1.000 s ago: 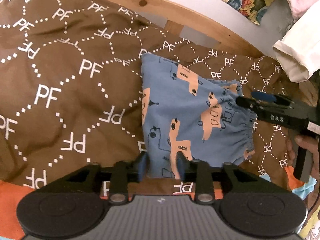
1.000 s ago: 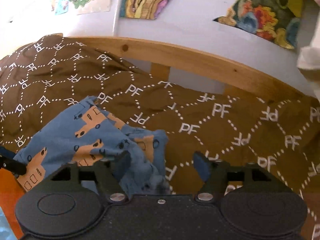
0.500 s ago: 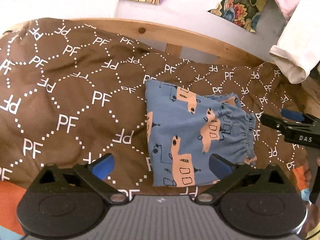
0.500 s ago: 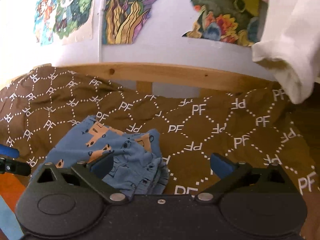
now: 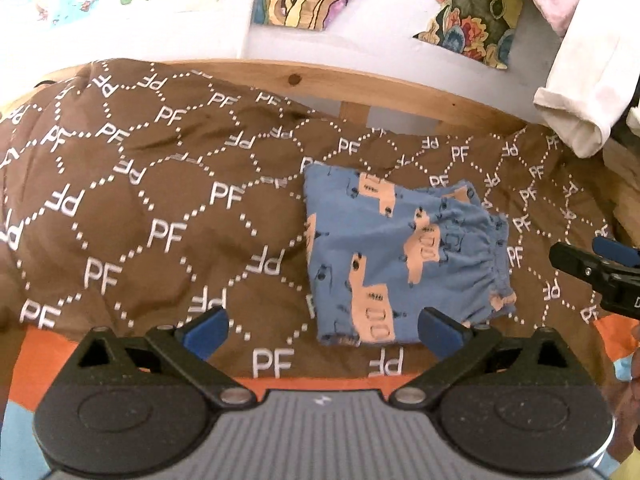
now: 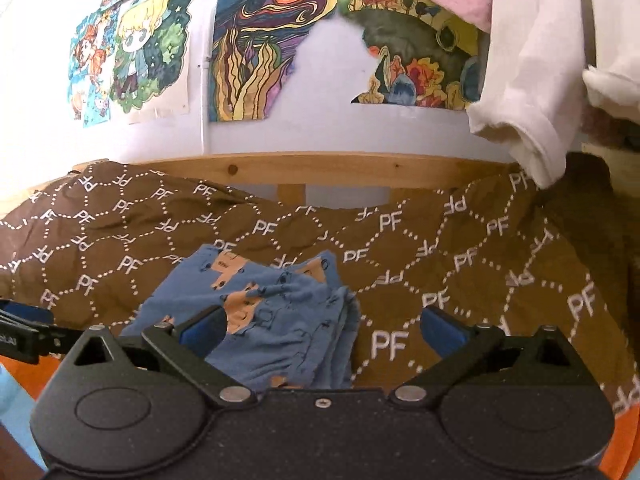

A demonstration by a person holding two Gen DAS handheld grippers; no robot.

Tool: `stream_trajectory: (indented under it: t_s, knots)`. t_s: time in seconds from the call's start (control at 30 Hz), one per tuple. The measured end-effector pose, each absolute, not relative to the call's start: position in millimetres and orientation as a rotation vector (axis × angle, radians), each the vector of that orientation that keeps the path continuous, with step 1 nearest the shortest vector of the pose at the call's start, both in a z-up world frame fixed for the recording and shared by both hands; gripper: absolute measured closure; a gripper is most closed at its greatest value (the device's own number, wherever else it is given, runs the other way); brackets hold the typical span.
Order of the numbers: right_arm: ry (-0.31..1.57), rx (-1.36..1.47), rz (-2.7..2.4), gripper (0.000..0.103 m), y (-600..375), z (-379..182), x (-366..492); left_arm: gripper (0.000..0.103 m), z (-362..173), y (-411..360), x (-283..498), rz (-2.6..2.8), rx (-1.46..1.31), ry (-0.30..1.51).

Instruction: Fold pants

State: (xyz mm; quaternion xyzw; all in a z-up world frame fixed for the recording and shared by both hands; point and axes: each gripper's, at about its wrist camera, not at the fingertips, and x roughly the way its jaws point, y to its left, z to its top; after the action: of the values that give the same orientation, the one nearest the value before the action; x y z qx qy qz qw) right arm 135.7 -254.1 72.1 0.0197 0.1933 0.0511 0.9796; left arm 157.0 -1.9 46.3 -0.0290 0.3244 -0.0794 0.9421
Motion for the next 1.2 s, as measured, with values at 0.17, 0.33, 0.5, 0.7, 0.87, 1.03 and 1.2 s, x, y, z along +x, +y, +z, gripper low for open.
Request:
stream_trajectory:
  t_s: [0.17,0.33,0.5,0.7,0.87,1.03,1.2]
  knots:
    - [0.405,0.064,0.097,0.001,-247,65,120,0.000,40,2,141,-0.138,-0.071,0.681]
    - [0.419,0.094,0.100,0.001,-240,57,105,0.000,35,7,128,-0.112,-0.074,0.680]
    - [0.432,0.112,0.106,0.001,-234,47,91,0.000,29,16,118,-0.104,-0.120,0.678]
    - [0.397,0.092,0.090,0.001,-228,37,68,0.000,25,17,108,-0.089,-0.048,0.656]
    - [0.372,0.100,0.056,0.001,-232,35,54,0.000,26,14,95,-0.078,0.025,0.608]
    - [0.381,0.091,0.052,0.001,-231,31,43,0.000,25,8,83,-0.099,0.060,0.588]
    - [0.394,0.095,0.050,0.001,-230,29,34,0.000,21,6,75,-0.110,0.057,0.597]
